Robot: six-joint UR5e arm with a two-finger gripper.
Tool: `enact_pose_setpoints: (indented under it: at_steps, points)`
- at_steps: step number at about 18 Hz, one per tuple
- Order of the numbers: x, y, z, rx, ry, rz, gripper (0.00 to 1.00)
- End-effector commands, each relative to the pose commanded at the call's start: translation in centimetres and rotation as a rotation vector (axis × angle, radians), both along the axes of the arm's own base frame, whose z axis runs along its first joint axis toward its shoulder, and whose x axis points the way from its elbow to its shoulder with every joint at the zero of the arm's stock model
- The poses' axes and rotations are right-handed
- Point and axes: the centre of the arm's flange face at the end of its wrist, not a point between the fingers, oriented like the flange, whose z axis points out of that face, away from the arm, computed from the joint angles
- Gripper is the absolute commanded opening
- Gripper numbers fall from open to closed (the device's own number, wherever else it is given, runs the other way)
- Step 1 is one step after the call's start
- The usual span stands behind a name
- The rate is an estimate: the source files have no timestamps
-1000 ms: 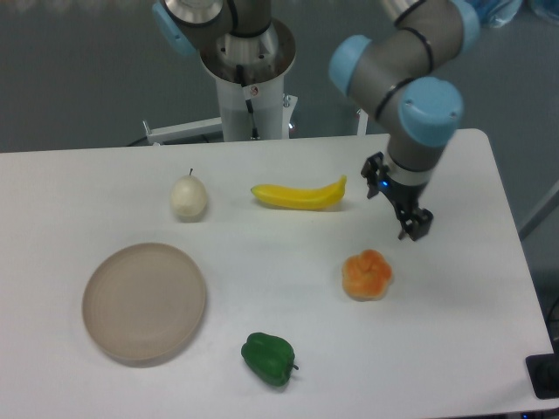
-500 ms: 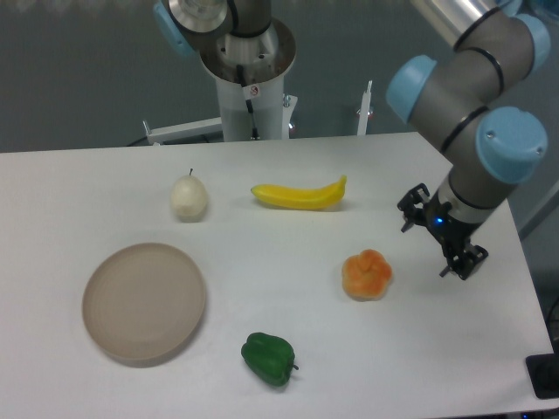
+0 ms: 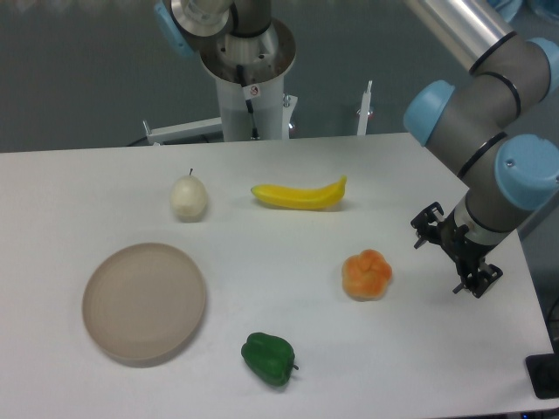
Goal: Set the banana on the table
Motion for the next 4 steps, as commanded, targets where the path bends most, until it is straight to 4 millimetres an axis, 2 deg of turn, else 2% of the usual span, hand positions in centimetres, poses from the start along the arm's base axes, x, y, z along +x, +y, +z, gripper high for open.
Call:
enact_pose_setpoints:
  at_steps: [4]
  points:
    - [-0.02,0.01,-0.11,-0.001,-0.001,0.006,1.0]
